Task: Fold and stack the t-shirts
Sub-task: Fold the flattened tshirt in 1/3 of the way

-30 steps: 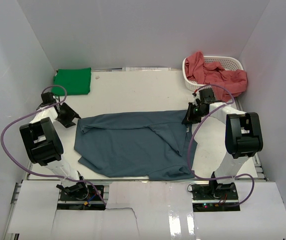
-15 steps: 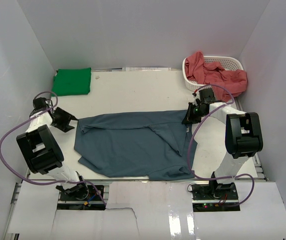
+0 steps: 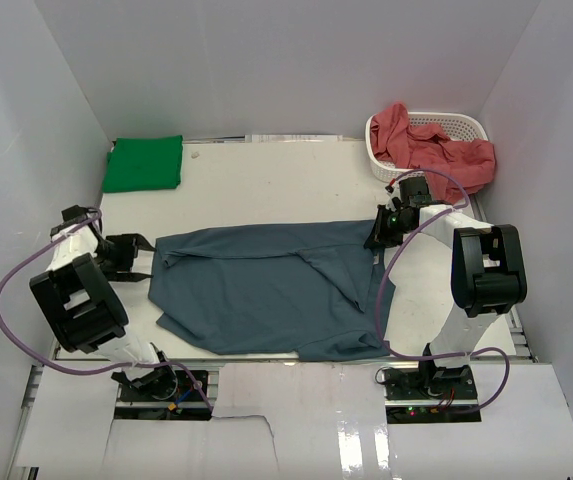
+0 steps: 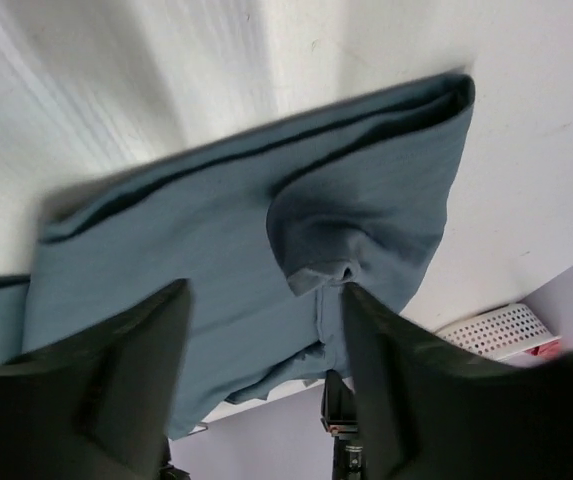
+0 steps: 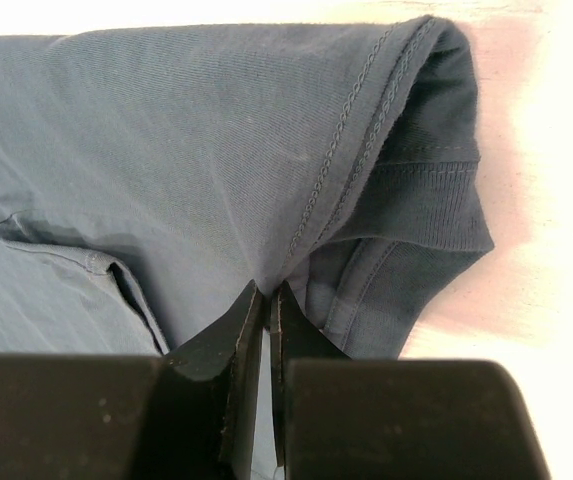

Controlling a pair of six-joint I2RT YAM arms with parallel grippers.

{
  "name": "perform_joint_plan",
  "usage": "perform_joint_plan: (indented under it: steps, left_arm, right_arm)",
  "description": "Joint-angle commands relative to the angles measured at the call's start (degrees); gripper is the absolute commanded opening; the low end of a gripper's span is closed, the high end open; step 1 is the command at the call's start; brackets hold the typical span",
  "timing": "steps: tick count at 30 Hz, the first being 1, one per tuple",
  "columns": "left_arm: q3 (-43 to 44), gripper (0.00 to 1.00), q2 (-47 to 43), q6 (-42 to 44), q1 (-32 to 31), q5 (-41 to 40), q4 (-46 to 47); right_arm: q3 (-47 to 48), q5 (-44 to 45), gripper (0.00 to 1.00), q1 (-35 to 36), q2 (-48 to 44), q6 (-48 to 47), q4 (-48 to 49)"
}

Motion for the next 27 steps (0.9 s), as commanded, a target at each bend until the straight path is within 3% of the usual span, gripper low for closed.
perform_joint_plan:
  steps: [1,3,6,8,14,19,27]
  left_arm:
    - [1.8,0.78,-6.4,-8.0,0.1,-0.5,-3.4]
    - [1.4,0.91,-8.0,-9.7,0.1,0.2,-2.9]
    - [1.1,0.98,-10.5,-11.7,-0.1,-1.2,-2.6]
    - [-0.2,0.98,-11.9,-14.7,0.0,-1.9,-2.6]
    - [-6.0,0.84,-13.8,-20.9,0.0,2.2,-3.1]
    - [-10.4,0.84,-16.4,-27.2,-0.3,3.5,-1.8]
    - [-8.9,0.83,-14.5,-29.8,-0.8,2.9,-2.4]
  right_arm:
    - [-0.1,-0.5,0.08,-0.3,-1.0,-0.6,1.4]
    - [-0.2,-0.6,0.08,-0.3,-1.1,-0.6,1.4]
    - [-0.4,-0.1,0.08,-0.3,-1.6,-0.8,1.4]
    - [-0.5,0.0,0.08,-0.3,-1.8,-0.8,1.5]
    - [-0.4,-0.5,0.08,-0.3,-2.0,-0.8,1.6]
    - [-0.5,-0.7,0.08,-0.3,-2.2,-0.8,1.7]
    - [-0.6,-1.3,0.08,-0.3,-2.2,-0.7,2.2]
